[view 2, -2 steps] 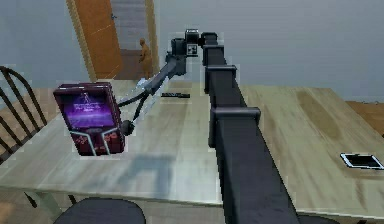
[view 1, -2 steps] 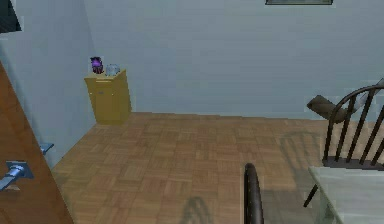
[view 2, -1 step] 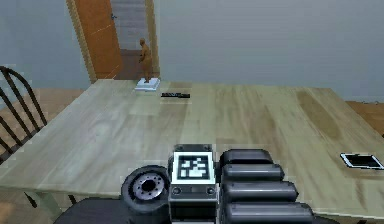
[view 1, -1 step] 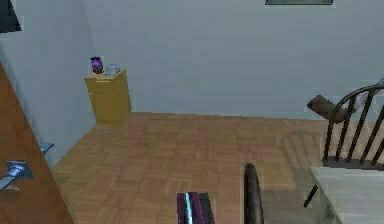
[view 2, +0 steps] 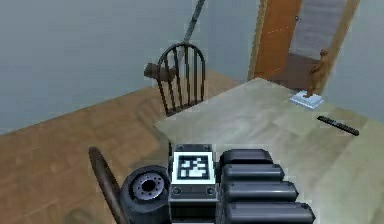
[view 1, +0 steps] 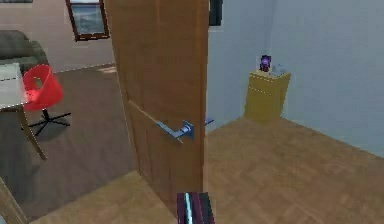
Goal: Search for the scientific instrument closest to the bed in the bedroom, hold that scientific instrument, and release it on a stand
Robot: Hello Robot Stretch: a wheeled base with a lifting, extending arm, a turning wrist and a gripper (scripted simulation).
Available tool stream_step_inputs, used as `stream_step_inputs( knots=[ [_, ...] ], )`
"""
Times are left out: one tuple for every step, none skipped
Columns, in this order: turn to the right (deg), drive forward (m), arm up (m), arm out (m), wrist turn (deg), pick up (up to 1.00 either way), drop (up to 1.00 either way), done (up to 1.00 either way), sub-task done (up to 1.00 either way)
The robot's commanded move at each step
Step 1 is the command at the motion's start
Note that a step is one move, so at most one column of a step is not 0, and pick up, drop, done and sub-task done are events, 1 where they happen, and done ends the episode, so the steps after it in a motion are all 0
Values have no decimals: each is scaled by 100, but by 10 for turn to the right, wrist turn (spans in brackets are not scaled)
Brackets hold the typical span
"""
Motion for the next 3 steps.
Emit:
stream_step_inputs(
  knots=[
    [-300, 0, 0, 0, 0, 0, 0, 0, 0],
    [0, 15, 0, 0, 0, 0, 0, 0, 0],
    [-450, 0, 0, 0, 0, 0, 0, 0, 0]
  ],
)
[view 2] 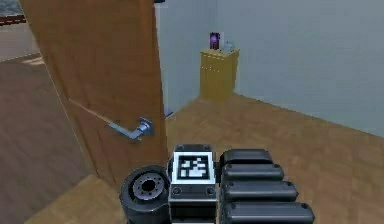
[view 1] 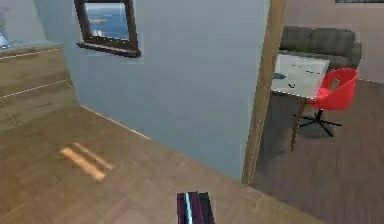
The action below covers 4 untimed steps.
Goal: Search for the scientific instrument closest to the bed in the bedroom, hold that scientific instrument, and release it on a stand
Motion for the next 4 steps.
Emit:
stream_step_inputs(
  knots=[
    [-450, 0, 0, 0, 0, 0, 0, 0, 0],
    [0, 100, 0, 0, 0, 0, 0, 0, 0],
    [-450, 0, 0, 0, 0, 0, 0, 0, 0],
    [-60, 0, 0, 0, 0, 0, 0, 0, 0]
  ],
)
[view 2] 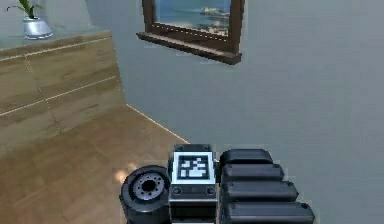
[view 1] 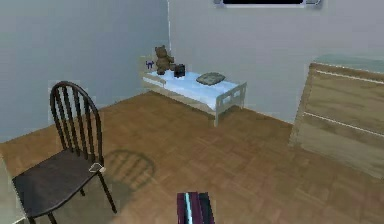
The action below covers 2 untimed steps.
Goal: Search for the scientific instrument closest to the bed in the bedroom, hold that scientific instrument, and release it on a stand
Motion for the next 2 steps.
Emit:
stream_step_inputs(
  knots=[
    [0, 100, 0, 0, 0, 0, 0, 0, 0],
    [-60, 0, 0, 0, 0, 0, 0, 0, 0]
  ],
)
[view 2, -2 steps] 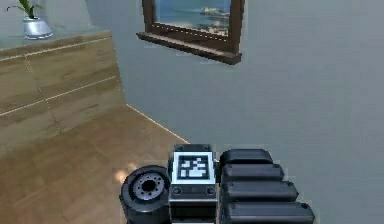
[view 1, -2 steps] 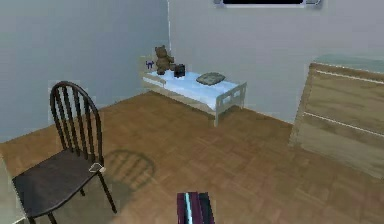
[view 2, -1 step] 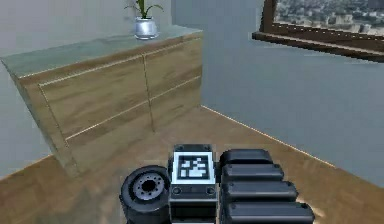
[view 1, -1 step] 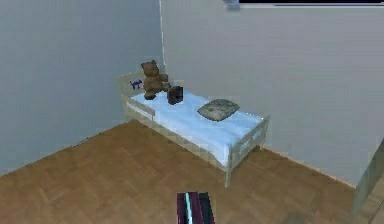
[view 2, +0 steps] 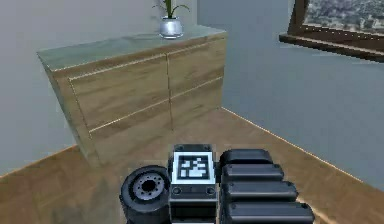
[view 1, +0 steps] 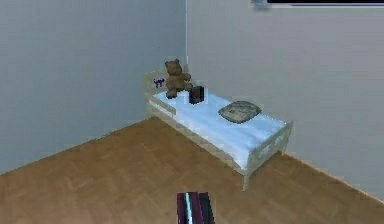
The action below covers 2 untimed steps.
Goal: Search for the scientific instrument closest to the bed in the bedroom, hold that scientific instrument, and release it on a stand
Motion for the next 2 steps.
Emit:
stream_step_inputs(
  knots=[
    [0, 35, 0, 0, 0, 0, 0, 0, 0],
    [-390, 0, 0, 0, 0, 0, 0, 0, 0]
  ],
)
